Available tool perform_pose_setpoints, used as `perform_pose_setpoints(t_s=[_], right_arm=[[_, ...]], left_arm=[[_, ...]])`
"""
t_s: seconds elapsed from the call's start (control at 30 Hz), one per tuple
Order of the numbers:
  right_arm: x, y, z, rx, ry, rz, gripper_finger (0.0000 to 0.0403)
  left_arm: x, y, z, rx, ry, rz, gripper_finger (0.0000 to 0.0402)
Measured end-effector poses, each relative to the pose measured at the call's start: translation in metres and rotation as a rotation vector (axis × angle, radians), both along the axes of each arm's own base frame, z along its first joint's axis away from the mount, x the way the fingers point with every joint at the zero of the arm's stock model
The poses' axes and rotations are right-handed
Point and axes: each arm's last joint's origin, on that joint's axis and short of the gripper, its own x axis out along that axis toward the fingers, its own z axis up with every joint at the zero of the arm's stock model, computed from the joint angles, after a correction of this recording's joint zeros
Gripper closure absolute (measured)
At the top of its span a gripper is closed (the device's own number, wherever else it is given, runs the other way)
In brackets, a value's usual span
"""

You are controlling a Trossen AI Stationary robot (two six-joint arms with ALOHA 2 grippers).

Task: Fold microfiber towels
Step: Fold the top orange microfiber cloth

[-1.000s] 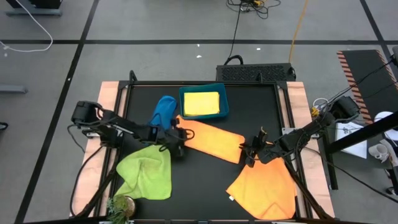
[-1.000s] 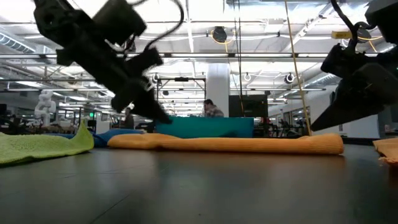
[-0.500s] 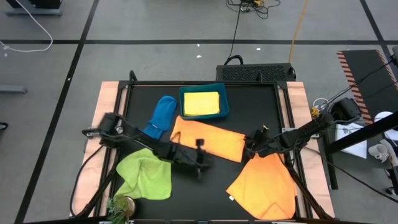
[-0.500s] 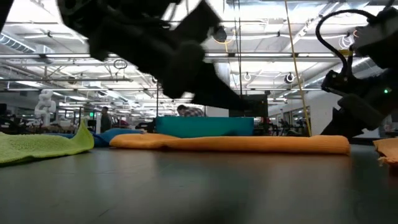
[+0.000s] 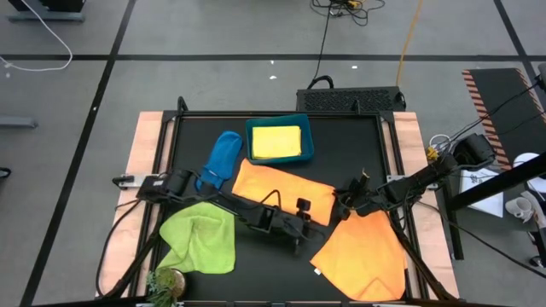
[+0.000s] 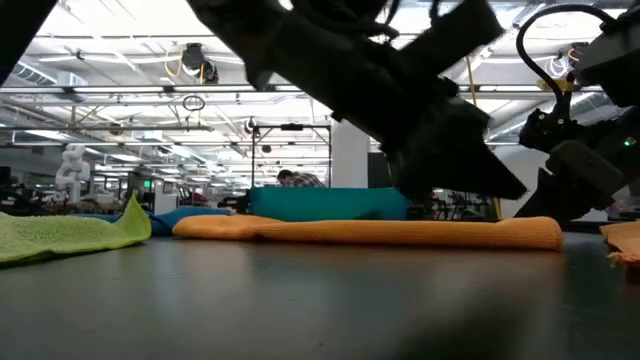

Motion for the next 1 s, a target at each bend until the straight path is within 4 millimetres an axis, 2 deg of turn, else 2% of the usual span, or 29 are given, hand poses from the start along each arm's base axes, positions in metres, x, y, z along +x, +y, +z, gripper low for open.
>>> perform_pose_setpoints(t_s=[0.23,0.37,0.5,0.7,0.8,1.0], right_arm=[[0.003,0.002,0.003,0.039,-0.04,0.019,0.0358],[0.003,0.003,0.003,0.054,-0.039,0.028,0.0358],[0.003,0.003,0.003,0.056,-0.039,0.027,0.0358],[0.004,0.003,0.003,0.063,-0.04,0.04,0.0358],[0.005,0.007,0.004,0.1,-0.027,0.134,0.0358],[0.011,0.021,0.015,0.086,-0.115,0.287,0.0358]], left_arm=[[0.004,-0.001,-0.008,0.021,0.025,0.009,0.0214],[0.003,-0.002,-0.008,0.062,0.033,0.012,0.0196],[0.003,-0.002,-0.008,0.081,0.026,0.001,0.0198],[0.003,-0.002,-0.007,0.092,0.023,-0.005,0.0226],[0.002,-0.001,-0.009,0.079,0.051,0.008,0.0237],[0.002,-0.003,-0.009,0.056,0.044,0.016,0.0242]])
